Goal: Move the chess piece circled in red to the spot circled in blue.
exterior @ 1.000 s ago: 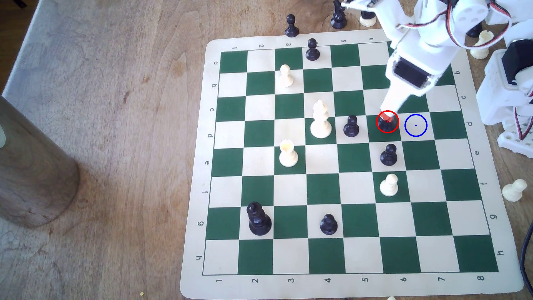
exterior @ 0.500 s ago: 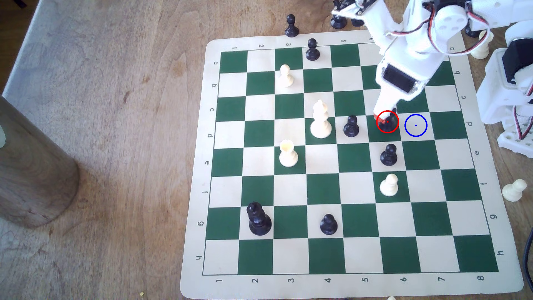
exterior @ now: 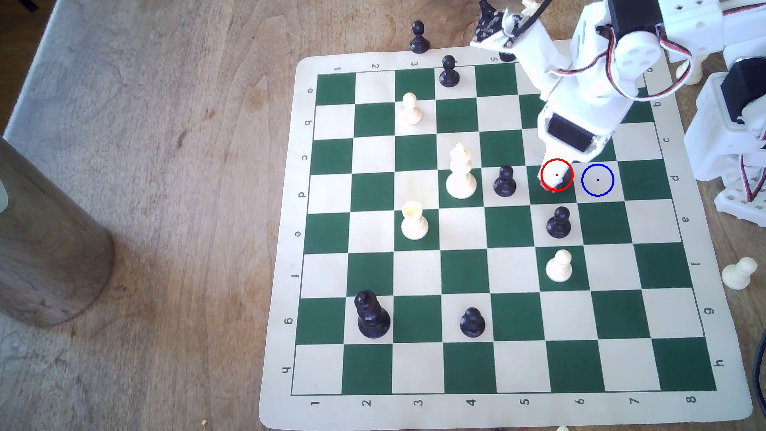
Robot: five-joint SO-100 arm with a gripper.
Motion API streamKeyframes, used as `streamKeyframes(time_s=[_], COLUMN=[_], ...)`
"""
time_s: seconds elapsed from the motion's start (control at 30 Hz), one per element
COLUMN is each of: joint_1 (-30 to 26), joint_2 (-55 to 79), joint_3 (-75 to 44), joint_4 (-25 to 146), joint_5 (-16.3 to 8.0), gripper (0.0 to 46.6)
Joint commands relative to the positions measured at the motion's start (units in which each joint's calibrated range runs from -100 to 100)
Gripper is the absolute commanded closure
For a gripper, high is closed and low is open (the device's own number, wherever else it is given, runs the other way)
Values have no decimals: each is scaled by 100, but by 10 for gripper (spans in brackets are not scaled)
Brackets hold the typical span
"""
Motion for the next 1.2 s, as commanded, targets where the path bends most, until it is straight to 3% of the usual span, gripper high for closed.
streamKeyframes(time_s=[0.0, 0.93, 1.17], joint_1=[-34, 256, 263], joint_2=[38, -90, -208], joint_3=[-5, 313, 458], joint_4=[-131, -622, -671], joint_5=[-24, 83, 122], gripper=[303, 329, 423])
